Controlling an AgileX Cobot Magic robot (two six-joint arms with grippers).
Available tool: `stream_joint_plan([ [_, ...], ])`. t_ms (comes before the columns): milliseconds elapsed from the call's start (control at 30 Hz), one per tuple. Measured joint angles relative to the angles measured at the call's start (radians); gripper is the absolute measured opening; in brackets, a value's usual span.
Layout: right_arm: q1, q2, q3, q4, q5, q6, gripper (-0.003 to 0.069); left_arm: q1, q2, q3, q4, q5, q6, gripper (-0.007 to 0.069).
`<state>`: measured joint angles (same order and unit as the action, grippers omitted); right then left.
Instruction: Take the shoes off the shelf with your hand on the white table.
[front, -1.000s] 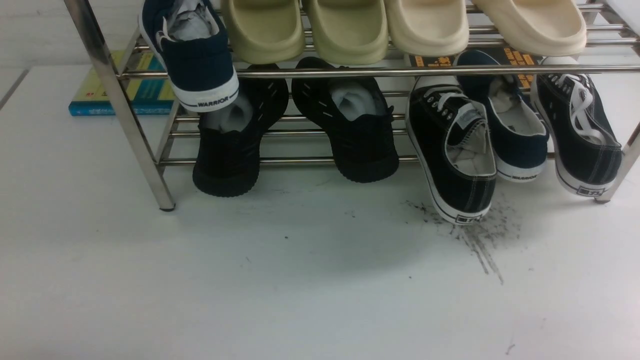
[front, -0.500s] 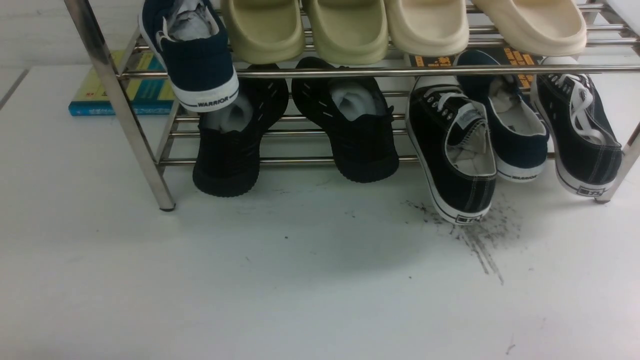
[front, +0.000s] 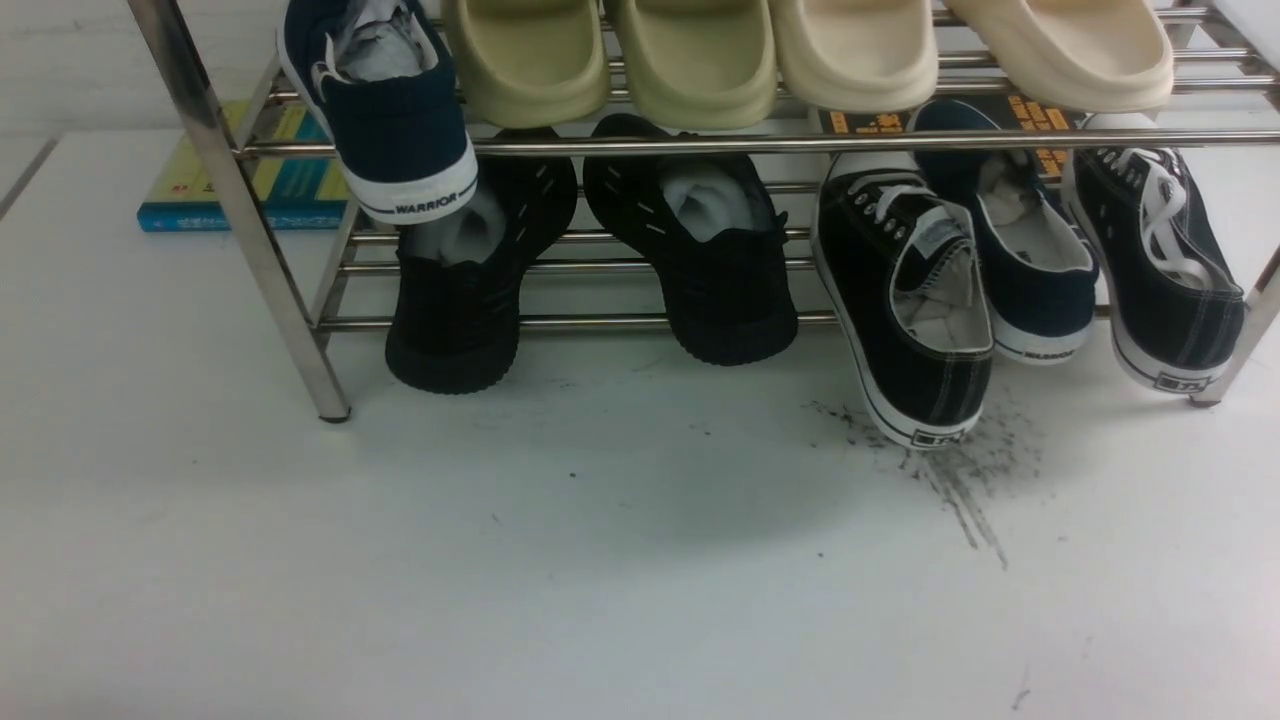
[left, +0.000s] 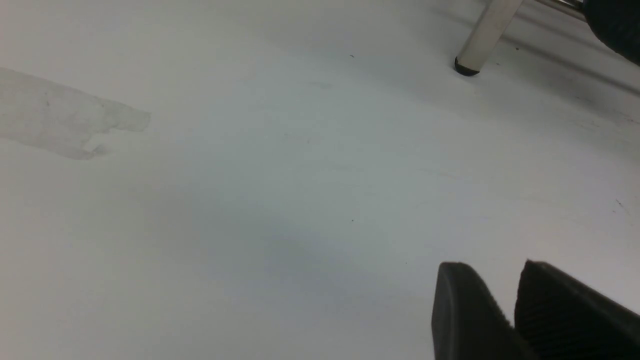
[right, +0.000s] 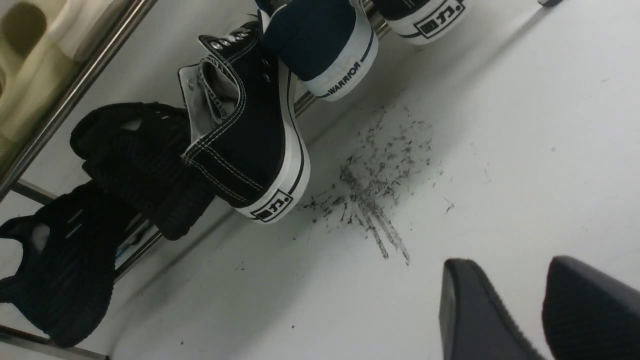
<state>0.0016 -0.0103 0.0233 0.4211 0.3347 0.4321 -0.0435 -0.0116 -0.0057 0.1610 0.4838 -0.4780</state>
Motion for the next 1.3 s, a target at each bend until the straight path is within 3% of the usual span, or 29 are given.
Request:
stream_joint_plan([
  [267, 0.000, 0.053, -0.229, -0.063, 0.048, -0.147, 0.0225, 0.000, 0.000, 0.000, 0.000, 0.000, 0.000, 0.0195],
  [367, 0.000, 0.147, -0.337, -0.129, 0.112, -0.187, 0.0181, 0.000, 0.000, 0.000, 0.000, 0.000, 0.000, 0.0195],
  [567, 0.000, 0.507, -0.603, -0.350, 0.448, -0.210, -0.0004, 0.000, 0.000, 0.000, 0.000, 0.000, 0.000, 0.0195],
  [733, 0.000, 0.796, -0.767, -0.402, 0.563, -0.210, -0.0013, 0.000, 0.000, 0.000, 0.000, 0.000, 0.000, 0.0195],
  [933, 0.000, 1.026, -0.895, -0.399, 0.493, -0.210, 0.0009, 0.000, 0.000, 0.000, 0.000, 0.000, 0.000, 0.0195],
  [1100, 0.050, 1.202, -1.019, -0.395, 0.432, -0.285, 0.0083, 0.000, 0.000, 0.000, 0.000, 0.000, 0.000, 0.0195],
  [1300, 0.127, 1.369, -1.166, -0.411, 0.436, -0.391, 0.0248, 0.000, 0.000, 0.000, 0.000, 0.000, 0.000, 0.0195],
])
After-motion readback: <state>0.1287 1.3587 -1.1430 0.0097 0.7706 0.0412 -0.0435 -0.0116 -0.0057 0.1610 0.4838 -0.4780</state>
